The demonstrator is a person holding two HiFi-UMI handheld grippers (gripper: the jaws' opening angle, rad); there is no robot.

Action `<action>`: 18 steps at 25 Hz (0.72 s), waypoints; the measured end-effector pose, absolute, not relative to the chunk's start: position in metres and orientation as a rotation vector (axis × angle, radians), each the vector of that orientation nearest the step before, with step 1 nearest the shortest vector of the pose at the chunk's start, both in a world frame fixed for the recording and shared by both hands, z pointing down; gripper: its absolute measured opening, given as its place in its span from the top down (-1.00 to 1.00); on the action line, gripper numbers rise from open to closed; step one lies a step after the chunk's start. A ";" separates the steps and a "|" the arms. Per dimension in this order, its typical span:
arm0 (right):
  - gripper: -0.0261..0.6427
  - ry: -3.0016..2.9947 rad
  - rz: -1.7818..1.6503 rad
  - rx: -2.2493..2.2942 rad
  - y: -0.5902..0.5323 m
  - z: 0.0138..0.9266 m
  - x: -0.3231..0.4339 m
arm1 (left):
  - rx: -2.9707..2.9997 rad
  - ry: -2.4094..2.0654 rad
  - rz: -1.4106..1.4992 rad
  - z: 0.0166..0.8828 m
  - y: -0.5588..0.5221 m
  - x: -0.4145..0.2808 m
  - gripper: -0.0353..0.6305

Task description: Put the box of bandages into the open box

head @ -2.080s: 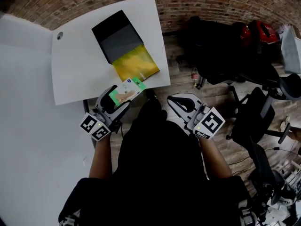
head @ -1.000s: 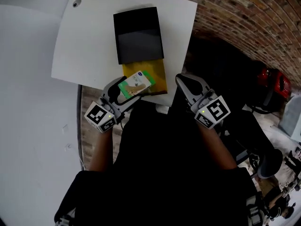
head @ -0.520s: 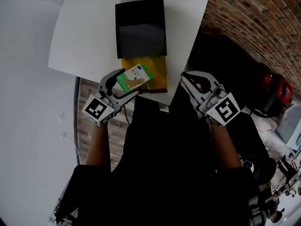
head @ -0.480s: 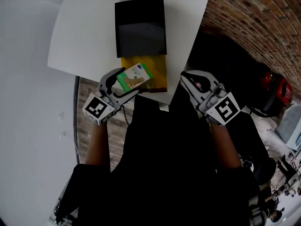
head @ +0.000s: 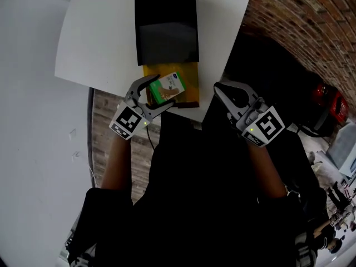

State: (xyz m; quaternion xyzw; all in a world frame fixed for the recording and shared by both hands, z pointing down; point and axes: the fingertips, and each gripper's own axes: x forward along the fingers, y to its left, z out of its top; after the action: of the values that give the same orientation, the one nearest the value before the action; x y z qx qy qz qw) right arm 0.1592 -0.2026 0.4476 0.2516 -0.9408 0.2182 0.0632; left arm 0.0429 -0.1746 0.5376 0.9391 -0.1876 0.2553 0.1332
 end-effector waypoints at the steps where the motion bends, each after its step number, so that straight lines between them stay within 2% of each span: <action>1: 0.90 -2.842 0.666 0.763 -0.203 0.449 0.159 | 2.730 -0.530 0.754 0.540 -0.174 0.045 -0.26; 18: 0.90 -2.841 0.716 0.731 -0.191 0.458 0.144 | 2.766 -0.331 0.832 0.571 -0.171 0.068 -0.26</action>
State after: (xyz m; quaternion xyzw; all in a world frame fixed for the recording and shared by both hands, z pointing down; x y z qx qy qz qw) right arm 0.1437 -0.1914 0.4581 0.2416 -0.9391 0.2367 0.0610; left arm 0.0677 -0.1711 0.5715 0.9449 -0.1129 0.2841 0.1169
